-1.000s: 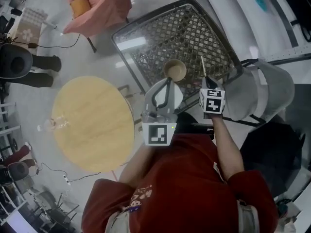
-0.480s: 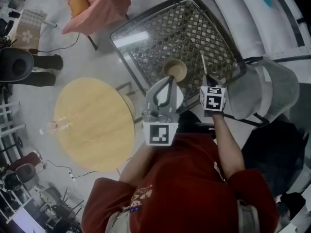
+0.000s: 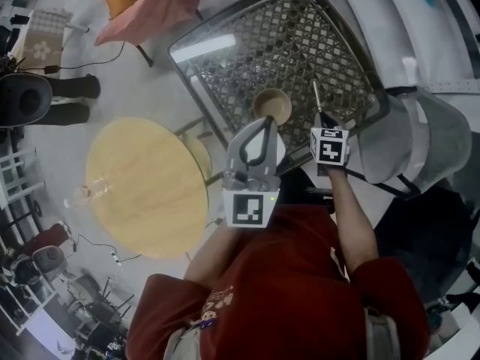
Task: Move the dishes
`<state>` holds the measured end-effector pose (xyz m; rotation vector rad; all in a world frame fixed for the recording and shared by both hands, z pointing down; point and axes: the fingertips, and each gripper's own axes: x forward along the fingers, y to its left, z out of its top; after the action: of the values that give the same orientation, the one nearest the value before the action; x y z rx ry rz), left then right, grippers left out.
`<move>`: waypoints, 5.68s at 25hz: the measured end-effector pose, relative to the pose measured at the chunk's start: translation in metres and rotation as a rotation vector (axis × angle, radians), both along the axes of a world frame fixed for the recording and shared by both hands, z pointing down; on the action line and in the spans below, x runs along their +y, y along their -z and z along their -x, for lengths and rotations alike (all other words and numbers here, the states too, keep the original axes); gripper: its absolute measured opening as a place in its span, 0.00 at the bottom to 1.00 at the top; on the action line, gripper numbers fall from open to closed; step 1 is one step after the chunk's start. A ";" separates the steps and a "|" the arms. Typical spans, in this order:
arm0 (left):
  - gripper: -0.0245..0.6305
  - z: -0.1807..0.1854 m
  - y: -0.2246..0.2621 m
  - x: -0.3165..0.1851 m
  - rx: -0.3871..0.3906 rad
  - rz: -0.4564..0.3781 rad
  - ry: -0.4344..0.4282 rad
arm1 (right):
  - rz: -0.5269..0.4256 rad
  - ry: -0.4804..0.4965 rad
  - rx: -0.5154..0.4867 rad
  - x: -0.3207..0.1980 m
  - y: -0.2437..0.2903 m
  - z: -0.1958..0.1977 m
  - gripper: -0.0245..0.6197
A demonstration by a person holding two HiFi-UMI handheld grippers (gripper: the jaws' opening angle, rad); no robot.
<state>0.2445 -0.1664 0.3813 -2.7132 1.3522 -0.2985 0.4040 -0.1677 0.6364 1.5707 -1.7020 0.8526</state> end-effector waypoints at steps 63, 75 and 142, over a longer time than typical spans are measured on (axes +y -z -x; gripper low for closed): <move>0.05 0.038 0.006 0.002 0.005 -0.018 0.089 | -0.069 0.082 -0.036 -0.014 0.013 0.039 0.14; 0.05 0.093 0.026 0.017 0.054 -0.077 0.189 | -0.190 0.159 -0.044 -0.020 0.066 0.095 0.14; 0.05 0.456 0.074 0.250 0.101 -0.300 1.089 | -0.872 1.156 -0.540 0.157 0.317 0.560 0.14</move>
<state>-0.2113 0.0835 0.3076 -1.5403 2.5178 -0.0049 -0.1564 -0.0111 0.3193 0.4396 -3.0836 -0.1528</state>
